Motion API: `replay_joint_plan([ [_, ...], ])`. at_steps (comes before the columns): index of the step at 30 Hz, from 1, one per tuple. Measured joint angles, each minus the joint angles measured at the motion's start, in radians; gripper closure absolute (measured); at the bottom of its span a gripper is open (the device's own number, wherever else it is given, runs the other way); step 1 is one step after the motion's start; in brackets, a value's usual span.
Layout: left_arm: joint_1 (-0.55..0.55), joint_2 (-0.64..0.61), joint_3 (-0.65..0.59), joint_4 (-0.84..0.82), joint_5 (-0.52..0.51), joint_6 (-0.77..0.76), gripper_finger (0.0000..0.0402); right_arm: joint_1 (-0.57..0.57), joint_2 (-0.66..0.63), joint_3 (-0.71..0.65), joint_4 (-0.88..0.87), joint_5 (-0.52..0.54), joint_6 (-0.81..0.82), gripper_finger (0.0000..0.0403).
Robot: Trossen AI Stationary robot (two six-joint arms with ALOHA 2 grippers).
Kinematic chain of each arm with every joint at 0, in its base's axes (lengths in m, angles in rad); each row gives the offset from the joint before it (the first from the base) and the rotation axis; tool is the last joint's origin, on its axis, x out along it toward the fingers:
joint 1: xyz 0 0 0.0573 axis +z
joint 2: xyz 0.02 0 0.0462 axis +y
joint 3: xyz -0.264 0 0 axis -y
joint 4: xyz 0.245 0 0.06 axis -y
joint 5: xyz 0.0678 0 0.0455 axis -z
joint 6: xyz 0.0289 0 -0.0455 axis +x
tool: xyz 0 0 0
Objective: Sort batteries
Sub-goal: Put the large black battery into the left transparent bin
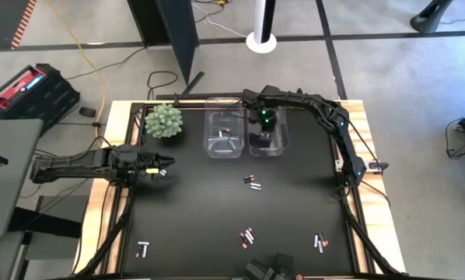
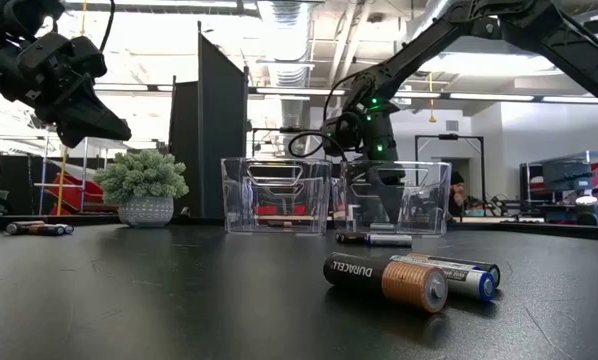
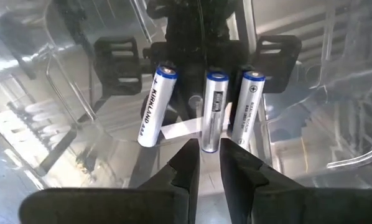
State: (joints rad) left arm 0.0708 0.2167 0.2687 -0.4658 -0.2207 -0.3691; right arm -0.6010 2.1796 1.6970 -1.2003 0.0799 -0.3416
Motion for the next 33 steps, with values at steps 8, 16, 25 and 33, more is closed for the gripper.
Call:
replay_joint_plan([
  [8, 0.0, 0.0, 0.0, 0.0, 0.0, 0.006, 0.0352, -0.02, -0.005, 0.07, -0.117, -0.001, 0.052, 0.0321],
  [16, 0.0, 0.0, 0.0, -0.006, 0.0, 0.009, 0.0352, -0.078, -0.222, 0.111, -0.172, -0.054, 0.233, 0.0321],
  [25, 0.0, 0.0, 0.0, -0.017, 0.0, 0.008, 0.0352, 0.016, -0.721, -0.074, 0.041, -0.059, 0.547, 0.0321],
  [33, 0.0, 0.0, 0.0, -0.017, 0.0, 0.007, 0.0352, 0.333, -1.103, -0.424, 0.327, -0.003, 0.994, 0.0321],
])
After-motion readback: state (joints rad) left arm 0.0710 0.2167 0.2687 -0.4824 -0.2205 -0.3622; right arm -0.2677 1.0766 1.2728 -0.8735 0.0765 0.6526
